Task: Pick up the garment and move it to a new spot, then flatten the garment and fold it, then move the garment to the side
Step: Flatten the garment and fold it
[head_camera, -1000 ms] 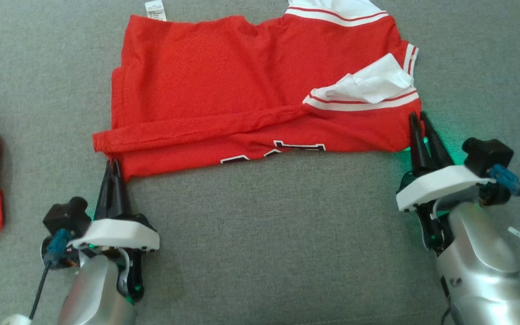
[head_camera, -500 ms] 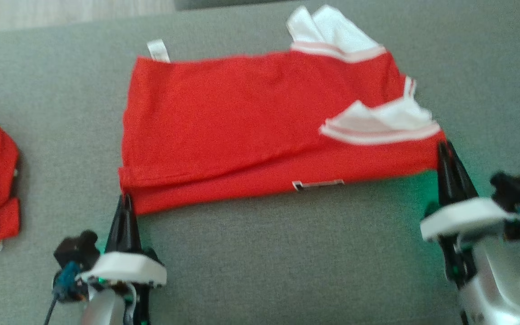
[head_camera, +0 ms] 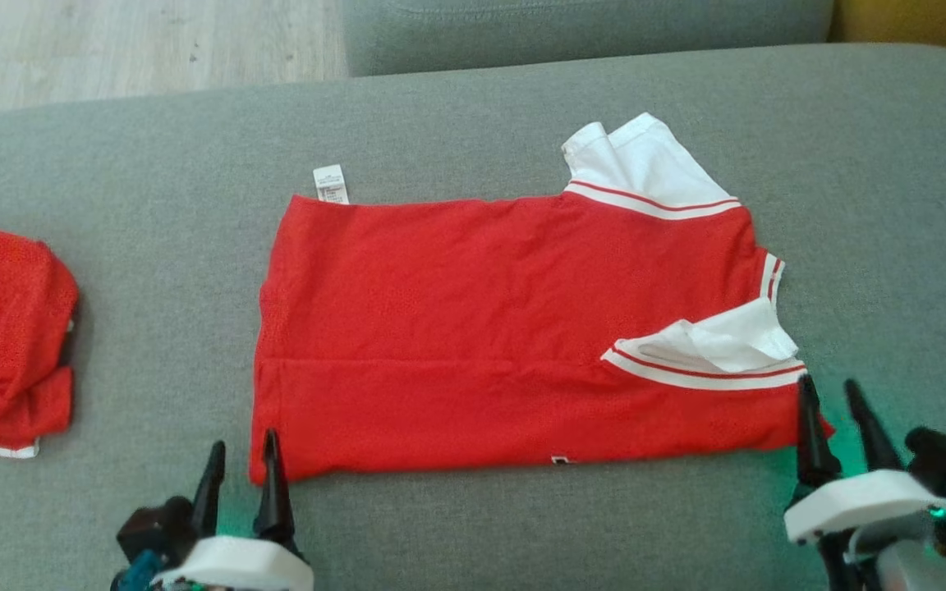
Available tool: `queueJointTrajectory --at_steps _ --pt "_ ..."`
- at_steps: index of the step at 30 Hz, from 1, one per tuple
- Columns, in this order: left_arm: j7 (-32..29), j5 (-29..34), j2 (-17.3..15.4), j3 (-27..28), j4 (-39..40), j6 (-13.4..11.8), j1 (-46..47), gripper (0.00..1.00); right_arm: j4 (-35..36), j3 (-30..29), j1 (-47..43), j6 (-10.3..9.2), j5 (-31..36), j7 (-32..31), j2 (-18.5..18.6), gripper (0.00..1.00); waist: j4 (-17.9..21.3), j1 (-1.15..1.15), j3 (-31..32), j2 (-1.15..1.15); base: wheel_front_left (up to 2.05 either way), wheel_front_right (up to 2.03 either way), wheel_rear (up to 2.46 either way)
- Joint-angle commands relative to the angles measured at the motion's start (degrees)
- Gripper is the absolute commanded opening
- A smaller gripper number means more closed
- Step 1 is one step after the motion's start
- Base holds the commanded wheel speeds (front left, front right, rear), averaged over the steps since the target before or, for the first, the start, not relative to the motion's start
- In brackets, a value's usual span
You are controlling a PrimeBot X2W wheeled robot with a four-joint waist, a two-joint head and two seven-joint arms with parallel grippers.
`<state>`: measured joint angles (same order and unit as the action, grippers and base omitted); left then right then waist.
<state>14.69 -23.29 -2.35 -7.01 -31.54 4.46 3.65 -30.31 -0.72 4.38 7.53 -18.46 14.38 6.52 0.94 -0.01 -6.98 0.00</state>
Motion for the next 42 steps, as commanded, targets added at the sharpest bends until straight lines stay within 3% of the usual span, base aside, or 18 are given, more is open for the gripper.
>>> queueJointTrajectory --at_steps 1,5,8,13,18,27,34,35,36,37,38,39,42 --pt "0.3 -0.1 -0.5 1.9 2.2 -0.5 2.1 1.0 2.1 0.7 2.8 -0.04 0.6 0.6 0.8 1.0 0.1 0.01 -0.5 0.0 0.0 0.0 0.0" --pt "0.3 0.5 -0.5 2.0 3.7 0.3 5.7 1.0 3.8 0.6 5.7 -0.04 1.9 0.6 0.4 1.0 0.1 0.01 -2.3 0.0 0.0 0.0 0.0" --pt "0.3 1.2 -1.2 0.9 0.3 1.7 11.8 1.0 3.9 1.7 9.0 -0.04 2.4 0.6 0.5 1.0 0.1 0.01 -4.5 0.0 0.0 0.0 0.0" --pt "-6.9 0.6 -6.6 -3.5 -7.3 2.9 26.5 1.0 2.9 4.9 15.6 -0.04 3.0 0.6 0.9 1.0 0.4 0.01 -9.3 0.0 0.0 0.0 0.0" --pt "-13.5 -3.7 -11.8 -11.2 -10.0 3.0 36.2 1.0 1.7 8.7 22.0 -0.04 2.6 0.6 0.9 1.0 1.3 0.01 -12.9 0.0 0.0 0.0 0.0" --pt "-21.3 -15.8 -19.7 -21.7 -10.8 3.0 43.3 1.0 0.0 12.9 29.3 -0.04 1.6 0.6 1.5 1.0 2.6 0.01 -17.1 0.0 0.0 0.0 0.0" --pt "-19.2 -19.7 -21.5 -25.5 -12.9 3.0 45.1 1.0 -0.9 14.2 31.8 -0.04 0.9 0.6 1.7 1.0 3.0 0.01 -17.8 0.0 0.0 0.0 0.0" --pt "-18.9 -20.0 -21.5 -26.2 -13.3 3.0 45.3 0.94 -1.3 14.5 32.1 -0.04 0.7 0.6 1.9 1.0 2.9 0.01 -17.8 0.0 0.0 0.0 0.0" --pt "-18.9 -20.0 -21.5 -26.2 -13.3 3.0 45.3 0.94 -1.3 14.5 32.1 -0.04 0.7 0.6 1.9 1.0 2.9 0.01 -17.8 0.0 0.0 0.0 0.0" --pt "-18.6 -20.3 -21.4 -26.8 -13.6 3.0 45.5 0.75 -1.9 15.0 32.6 -0.04 0.6 0.6 2.2 1.0 2.9 0.01 -17.9 0.0 0.0 0.0 0.0" --pt "-18.3 -20.6 -21.4 -27.4 -13.9 3.0 45.8 0.34 -2.8 15.4 33.3 -0.04 0.4 0.6 2.5 1.0 2.7 0.01 -17.9 0.0 0.0 0.0 0.0" --pt "-17.9 -20.8 -21.2 -28.0 -14.1 3.0 46.1 0.0 -4.0 15.8 34.2 -0.04 0.3 0.4 3.0 1.0 2.6 0.01 -18.1 0.0 0.0 0.0 0.0" --pt "-16.9 -21.8 -20.6 -30.0 -14.3 3.0 46.9 0.0 -7.5 16.2 38.1 -0.04 0.2 -1.9 4.5 1.0 1.7 0.01 -18.4 0.0 0.0 0.0 0.0"
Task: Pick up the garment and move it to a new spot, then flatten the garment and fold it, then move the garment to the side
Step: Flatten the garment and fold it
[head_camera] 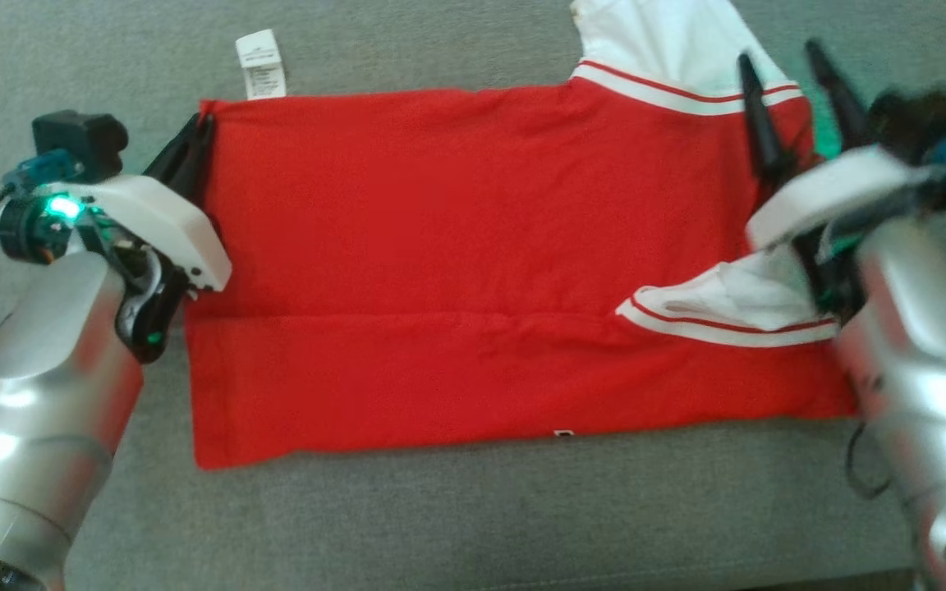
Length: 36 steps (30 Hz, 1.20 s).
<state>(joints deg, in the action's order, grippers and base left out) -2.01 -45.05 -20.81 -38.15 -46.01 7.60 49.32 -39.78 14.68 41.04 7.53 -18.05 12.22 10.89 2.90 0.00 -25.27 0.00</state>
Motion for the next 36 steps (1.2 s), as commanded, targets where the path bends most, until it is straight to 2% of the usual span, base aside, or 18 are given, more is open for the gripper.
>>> queueJointTrajectory --at_steps 1,10,15,20,21,22,23,26,29,33,36 --pt "0.7 -0.3 -2.0 0.5 0.4 -0.1 1.6 0.0 0.6 0.7 3.0 -0.04 -0.3 -0.9 0.5 1.0 -0.6 0.0 -0.3 0.0 0.0 0.0 0.0" --pt "5.1 -3.3 0.8 -5.6 2.3 -0.1 5.5 0.0 -11.9 4.1 16.1 -0.04 1.0 -14.3 4.4 1.0 -6.8 0.0 -2.9 0.0 0.0 0.0 0.0" --pt "6.8 -4.9 2.5 -9.4 3.1 -0.1 8.0 0.0 -17.8 4.4 21.9 -0.04 4.3 -16.1 6.4 1.0 -9.7 0.0 -4.1 0.0 0.0 0.0 0.0" --pt "8.7 -6.7 3.3 -12.1 2.4 -0.1 9.4 0.0 -22.6 5.6 24.4 -0.04 6.2 -17.2 6.2 1.0 -10.9 0.0 -4.6 0.0 0.0 0.0 0.0" --pt "9.1 -7.1 3.4 -12.5 2.1 -0.1 9.6 0.0 -23.3 5.6 24.8 -0.04 6.3 -17.1 6.2 0.82 -11.0 0.0 -4.6 0.0 0.0 0.0 0.0" --pt "9.7 -7.8 3.3 -13.3 1.4 -0.1 9.7 0.0 -25.1 5.2 25.4 -0.04 6.9 -17.3 6.7 0.29 -11.0 0.0 -4.7 0.0 0.0 0.0 0.0" --pt "9.9 -8.3 3.3 -13.6 1.1 -0.1 9.7 0.0 -26.0 4.8 25.7 -0.04 7.2 -17.3 7.0 0.0 -11.0 0.0 -4.7 0.0 0.0 0.0 0.0" --pt "11.8 -9.3 3.0 -13.8 -0.3 -0.1 10.3 0.0 -27.6 3.3 26.6 -0.04 7.8 -15.6 7.0 0.0 -11.0 0.0 -4.5 0.0 0.0 0.0 0.0" --pt "14.8 -9.2 2.8 -12.3 -2.9 -0.5 11.4 0.0 -26.9 1.5 27.8 -0.04 8.9 -9.4 7.0 0.0 -11.2 0.0 -4.2 0.0 0.0 0.0 0.0" --pt "16.7 -8.3 2.8 -9.5 -5.4 -2.5 12.2 0.0 -25.8 -3.0 30.0 -0.04 9.9 -0.3 7.0 0.0 -11.5 0.0 -3.1 0.0 0.0 0.0 0.0" --pt "16.9 -6.5 2.4 -5.7 -4.2 -4.3 11.5 0.0 -24.6 -7.0 30.0 -0.04 10.0 2.2 6.0 0.0 -11.4 0.0 -1.7 0.0 0.0 0.0 0.0"
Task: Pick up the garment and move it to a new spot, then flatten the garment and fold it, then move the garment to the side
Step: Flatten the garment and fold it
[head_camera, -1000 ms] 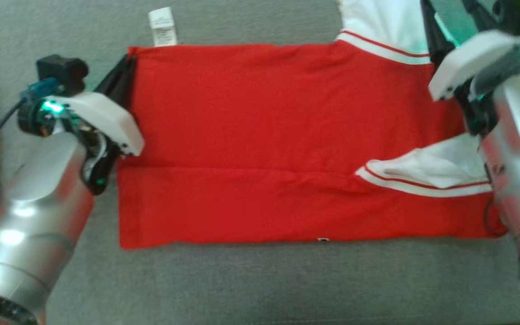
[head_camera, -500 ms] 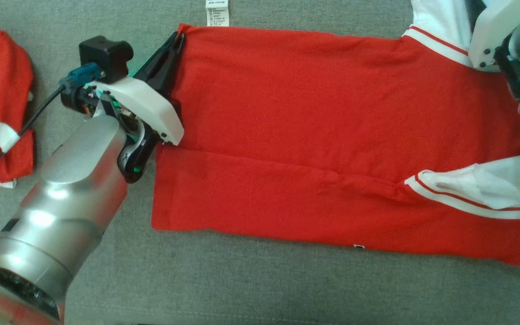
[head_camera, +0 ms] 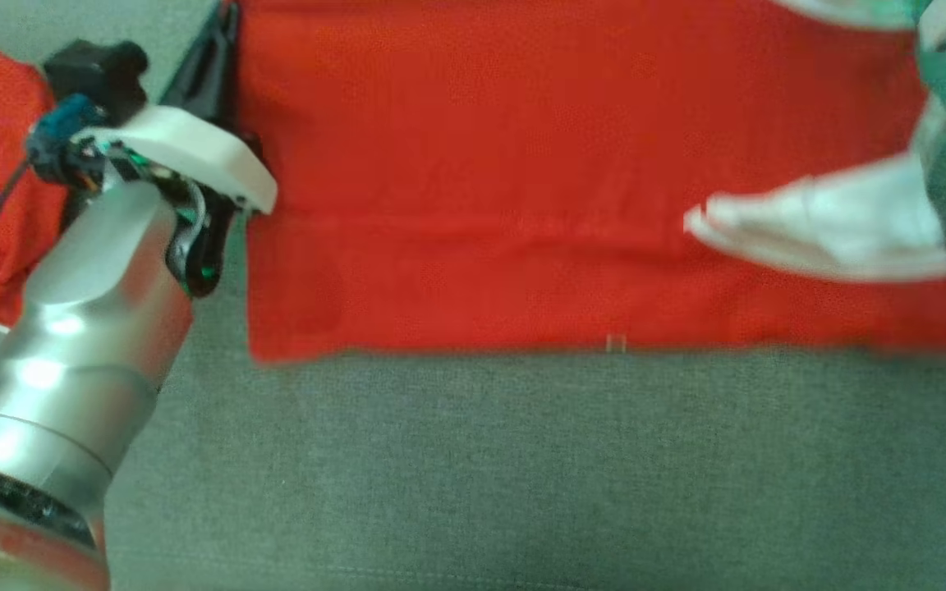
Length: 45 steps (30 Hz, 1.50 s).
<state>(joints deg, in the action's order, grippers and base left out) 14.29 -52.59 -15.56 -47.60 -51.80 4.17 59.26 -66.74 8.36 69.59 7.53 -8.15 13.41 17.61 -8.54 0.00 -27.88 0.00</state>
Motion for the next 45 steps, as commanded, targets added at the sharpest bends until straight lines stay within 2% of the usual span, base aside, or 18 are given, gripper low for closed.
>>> queueJointTrajectory --at_steps 1,4,6,10,17,22,23,24,25,26,28,31,38,42,45 --pt "0.7 2.1 -3.0 5.4 3.0 -1.1 0.8 0.0 2.8 -1.7 0.9 -0.04 0.0 1.3 -1.0 0.0 0.1 0.0 1.3 0.0 0.0 0.0 0.0" --pt "0.7 4.4 -3.2 8.4 5.3 -1.5 -1.8 0.0 4.0 -3.2 -0.9 -0.04 -0.3 1.5 -1.3 0.0 0.4 0.0 2.2 0.0 0.0 0.0 0.0" --pt "0.7 7.1 -3.4 11.8 7.7 -1.9 -4.9 0.0 7.0 -4.7 -3.8 -0.04 -1.6 1.5 -2.0 0.0 1.1 0.0 3.2 0.0 0.0 0.0 0.0" --pt "0.7 12.9 -3.2 17.2 11.4 -1.8 -12.5 0.0 13.3 -3.7 -12.3 -0.04 -4.9 1.6 -3.8 0.0 3.2 0.0 5.5 0.0 0.0 0.0 0.0" --pt "0.7 18.9 -0.3 28.2 13.6 -1.6 -26.7 0.0 23.3 0.6 -29.4 -0.04 -14.1 1.6 -4.6 0.0 6.2 0.0 9.5 0.0 0.0 0.0 0.0" --pt "0.7 22.3 2.8 34.6 13.6 -0.9 -33.1 0.0 26.3 3.5 -37.8 -0.04 -19.9 1.6 -5.1 0.0 7.1 0.0 11.0 0.0 0.0 0.0 0.0" --pt "0.7 22.7 3.6 35.6 12.9 -0.7 -34.0 0.24 26.2 3.9 -38.7 -0.04 -21.0 1.6 -5.2 0.0 7.2 0.0 11.4 0.0 0.0 0.0 0.0" --pt "0.7 23.4 4.2 36.5 12.8 -0.6 -34.7 0.99 26.2 4.2 -39.4 -0.04 -21.7 1.6 -5.1 0.21 7.3 0.0 11.8 0.0 0.0 0.0 0.0" --pt "0.7 24.2 4.7 37.7 13.2 -0.7 -35.4 1.0 26.2 4.4 -39.9 -0.04 -22.2 1.6 -5.0 0.93 7.3 0.0 12.1 0.0 0.0 0.0 0.0" --pt "0.7 25.1 5.3 39.1 14.0 -1.0 -36.2 1.0 26.5 4.2 -40.3 -0.04 -22.7 1.6 -5.0 1.0 7.2 0.0 12.5 0.0 0.0 0.0 0.0" --pt "0.7 27.1 6.4 41.9 16.2 -1.2 -37.9 1.0 27.8 3.5 -41.0 -0.04 -21.7 1.6 -4.6 1.0 7.1 0.0 13.1 0.0 0.0 0.0 0.0" --pt "0.7 30.9 8.5 44.8 19.7 -0.6 -41.2 1.0 30.1 2.3 -43.3 -0.04 -16.3 1.6 -4.6 1.0 6.7 0.0 14.8 0.0 0.0 0.0 0.0" --pt "0.7 36.7 11.8 48.3 24.5 1.2 -48.6 1.0 34.3 -4.9 -51.5 -0.04 -6.3 1.6 -10.8 1.0 6.0 0.0 19.1 0.0 0.0 0.0 0.0" --pt "0.7 37.5 12.5 50.9 27.1 1.5 -52.3 1.0 34.5 -5.7 -55.7 -0.04 -4.8 1.6 -13.3 1.0 6.0 0.0 21.7 0.0 0.0 0.0 0.0" --pt "0.7 37.0 12.6 50.8 27.4 1.8 -54.8 1.0 33.5 -5.2 -58.0 -0.04 -5.2 1.6 -14.1 1.0 6.0 0.0 23.3 0.0 0.0 0.0 0.0"
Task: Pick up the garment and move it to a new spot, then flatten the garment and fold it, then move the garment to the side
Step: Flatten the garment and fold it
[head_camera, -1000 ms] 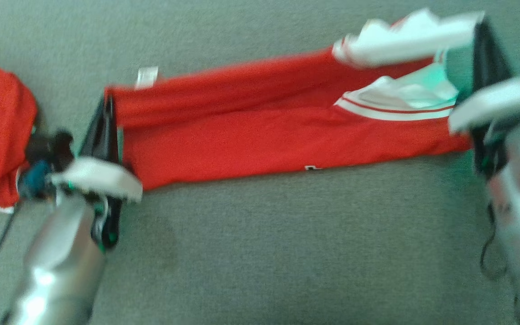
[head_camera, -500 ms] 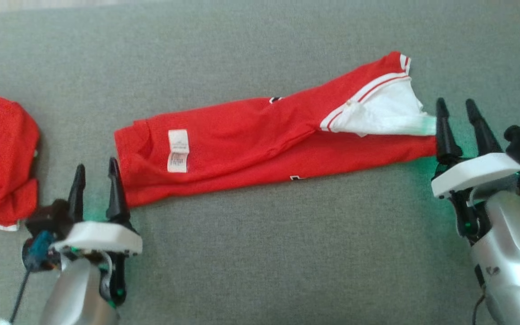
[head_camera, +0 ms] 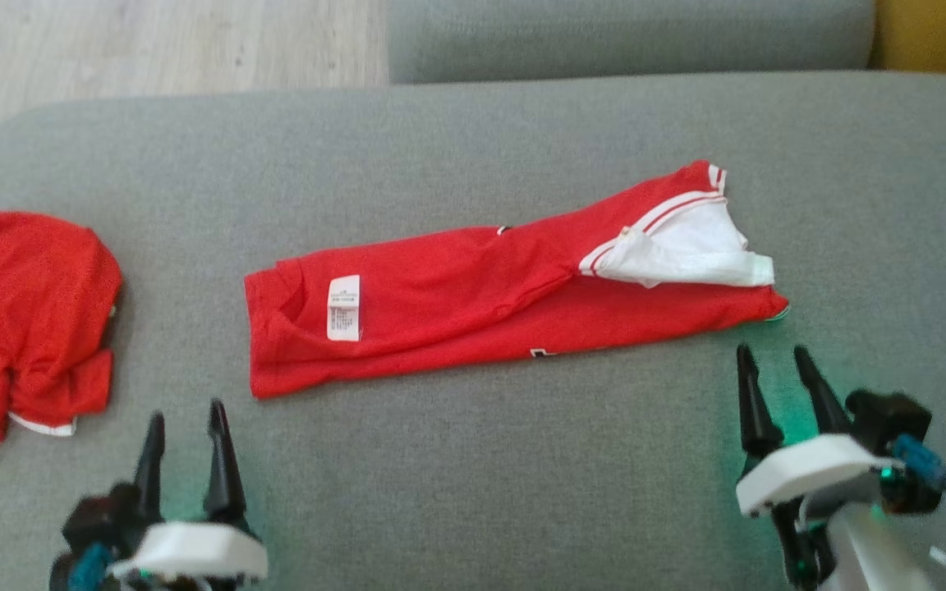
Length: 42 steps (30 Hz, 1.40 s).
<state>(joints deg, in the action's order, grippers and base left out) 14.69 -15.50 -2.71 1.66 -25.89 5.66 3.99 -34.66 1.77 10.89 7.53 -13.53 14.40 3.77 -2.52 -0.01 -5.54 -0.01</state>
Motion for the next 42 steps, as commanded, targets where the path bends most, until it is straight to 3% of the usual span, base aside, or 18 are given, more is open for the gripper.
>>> queueJointTrajectory --at_steps 1,8,14,21,30,34,35,36,37,42 --pt "0.3 -0.5 -0.2 1.2 1.6 0.3 -0.2 1.0 1.2 1.4 0.2 -0.04 -0.1 0.6 -0.4 1.0 0.1 0.01 1.2 0.01 0.0 0.0 0.0" --pt "0.3 -1.6 -0.2 0.0 2.3 0.0 -1.7 1.0 0.7 2.2 0.0 -0.04 0.3 0.6 -0.8 1.0 0.4 0.01 1.6 0.01 0.0 0.0 0.0" --pt "0.3 -2.4 -0.2 -1.9 3.2 -0.5 -0.4 1.0 -1.4 2.9 5.5 -0.04 1.6 0.6 -0.1 1.0 0.0 0.01 -1.2 0.01 0.0 0.0 0.0" --pt "0.3 -3.8 -0.2 -5.7 1.1 -0.6 2.9 1.0 -10.0 8.3 18.7 -0.04 3.7 -1.0 5.0 1.0 -1.7 0.01 -6.4 0.01 0.0 0.0 0.0" --pt "0.3 -5.8 -0.2 -9.4 0.7 -0.3 6.1 1.0 -22.5 7.9 29.4 -0.04 7.0 -5.8 8.3 1.0 -4.4 0.01 -10.7 0.01 0.0 0.0 0.0" --pt "0.3 -5.6 -0.2 -10.1 0.7 -0.4 6.8 1.0 -28.9 5.1 30.0 -0.04 8.7 -7.7 7.6 1.0 -5.1 0.01 -11.0 0.01 0.0 0.0 0.0" --pt "0.3 -5.6 -0.2 -10.1 0.7 -0.4 6.7 1.0 -30.1 4.7 29.7 -0.04 8.4 -8.2 7.0 0.88 -5.0 0.01 -10.7 0.01 0.0 0.0 0.0" --pt "0.3 -5.5 -0.2 -10.1 0.5 -0.4 6.6 1.0 -31.1 4.5 29.3 -0.04 7.8 -8.5 6.2 0.53 -4.9 0.01 -10.3 0.01 0.0 0.0 0.0" --pt "0.3 -5.4 -0.2 -10.0 0.4 -0.4 6.3 1.0 -32.0 4.6 28.8 -0.04 7.3 -8.8 5.5 0.0 -4.8 0.01 -9.9 0.01 0.0 0.0 0.0" --pt "0.3 -5.7 -0.2 -8.5 0.5 -0.9 4.4 1.0 -33.1 4.5 27.0 -0.04 3.9 -6.1 5.0 0.0 -3.6 0.01 -6.9 0.01 0.0 0.0 0.0"
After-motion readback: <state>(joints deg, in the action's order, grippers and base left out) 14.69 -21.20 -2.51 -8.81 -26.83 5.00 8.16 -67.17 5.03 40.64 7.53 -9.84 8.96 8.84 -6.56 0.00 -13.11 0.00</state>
